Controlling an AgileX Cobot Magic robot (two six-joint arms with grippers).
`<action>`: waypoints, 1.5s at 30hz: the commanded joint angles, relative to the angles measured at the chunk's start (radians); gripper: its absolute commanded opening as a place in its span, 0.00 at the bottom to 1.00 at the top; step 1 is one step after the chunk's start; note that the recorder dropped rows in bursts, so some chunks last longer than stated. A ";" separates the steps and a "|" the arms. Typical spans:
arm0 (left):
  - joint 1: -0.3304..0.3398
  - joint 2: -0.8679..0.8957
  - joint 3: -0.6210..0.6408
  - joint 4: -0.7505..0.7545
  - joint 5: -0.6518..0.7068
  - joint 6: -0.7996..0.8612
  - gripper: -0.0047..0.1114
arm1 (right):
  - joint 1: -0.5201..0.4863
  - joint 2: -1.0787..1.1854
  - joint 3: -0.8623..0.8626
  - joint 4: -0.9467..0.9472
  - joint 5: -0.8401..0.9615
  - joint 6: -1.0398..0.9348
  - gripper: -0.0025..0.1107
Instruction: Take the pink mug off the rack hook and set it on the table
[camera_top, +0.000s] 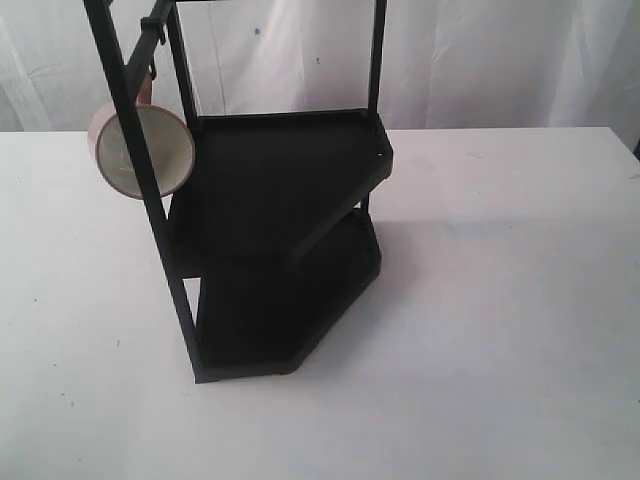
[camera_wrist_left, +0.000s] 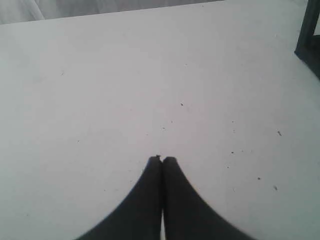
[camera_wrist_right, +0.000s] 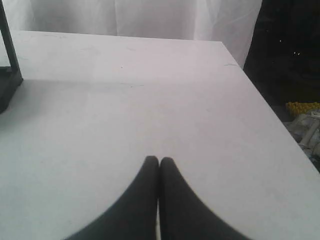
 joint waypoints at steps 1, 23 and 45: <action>-0.006 -0.003 0.004 -0.006 -0.004 0.000 0.04 | -0.005 -0.005 0.002 -0.003 -0.004 0.005 0.02; -0.068 -0.003 0.004 -0.278 -0.250 -0.274 0.04 | -0.005 -0.005 0.002 -0.003 -0.004 0.032 0.02; -0.091 0.186 -0.455 0.157 -0.401 -0.233 0.04 | -0.005 -0.005 0.002 -0.003 -0.004 0.039 0.02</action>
